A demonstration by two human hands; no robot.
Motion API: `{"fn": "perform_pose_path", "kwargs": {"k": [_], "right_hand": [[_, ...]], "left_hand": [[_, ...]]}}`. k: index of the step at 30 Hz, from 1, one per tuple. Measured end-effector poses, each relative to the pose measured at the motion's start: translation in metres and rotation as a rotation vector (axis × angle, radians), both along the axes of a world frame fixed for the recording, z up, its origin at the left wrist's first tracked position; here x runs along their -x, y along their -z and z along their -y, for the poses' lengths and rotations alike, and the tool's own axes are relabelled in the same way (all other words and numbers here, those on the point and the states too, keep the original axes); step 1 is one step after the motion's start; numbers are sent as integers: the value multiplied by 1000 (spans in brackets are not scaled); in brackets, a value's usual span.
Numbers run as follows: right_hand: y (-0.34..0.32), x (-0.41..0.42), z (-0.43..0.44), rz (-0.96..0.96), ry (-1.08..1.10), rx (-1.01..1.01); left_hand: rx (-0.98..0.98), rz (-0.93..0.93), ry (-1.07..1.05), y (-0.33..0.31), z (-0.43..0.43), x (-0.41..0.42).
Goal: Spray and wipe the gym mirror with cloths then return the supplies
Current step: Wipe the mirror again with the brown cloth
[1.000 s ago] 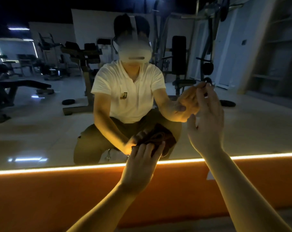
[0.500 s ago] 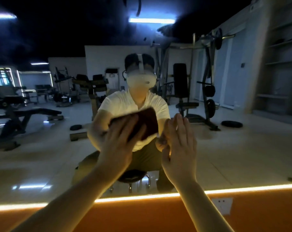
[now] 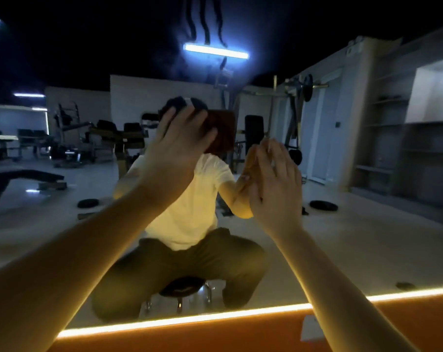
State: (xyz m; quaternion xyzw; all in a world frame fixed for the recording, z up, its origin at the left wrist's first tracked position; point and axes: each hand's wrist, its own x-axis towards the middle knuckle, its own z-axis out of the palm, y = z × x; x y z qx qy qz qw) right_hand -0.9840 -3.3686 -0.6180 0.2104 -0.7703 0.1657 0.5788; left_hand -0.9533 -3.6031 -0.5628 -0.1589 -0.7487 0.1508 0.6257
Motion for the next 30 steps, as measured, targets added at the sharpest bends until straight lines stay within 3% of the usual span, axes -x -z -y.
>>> {"fn": "perform_pose_path", "kwargs": {"k": [3,9,13,17,20,23,25,28,30], "right_hand": [[-51,-1,1,43,56,-25],[-78,-5,5,256,133,-76],[-76,-2,-1,227,96,-93],[-75,2,-4,119,47,-48],[-74,5,-5,52,55,-48],[-79,9,-7,-9,41,-16],[-94,8,-6,-60,1,38],[-128,7,-6,-103,-38,45],[-152,7,-7,-122,-32,40]], "left_hand": [[-99,-15,47,-8,-7,-2],[107,229,80,48,4,-8],[252,94,41,8,12,1],[49,-136,-16,-101,-5,4],[-130,-205,-39,-176,-21,4],[-260,-190,39,-180,-29,15],[-176,-167,119,-143,-30,17],[177,-48,149,-82,-20,11],[383,12,107,-80,-4,6]]}}
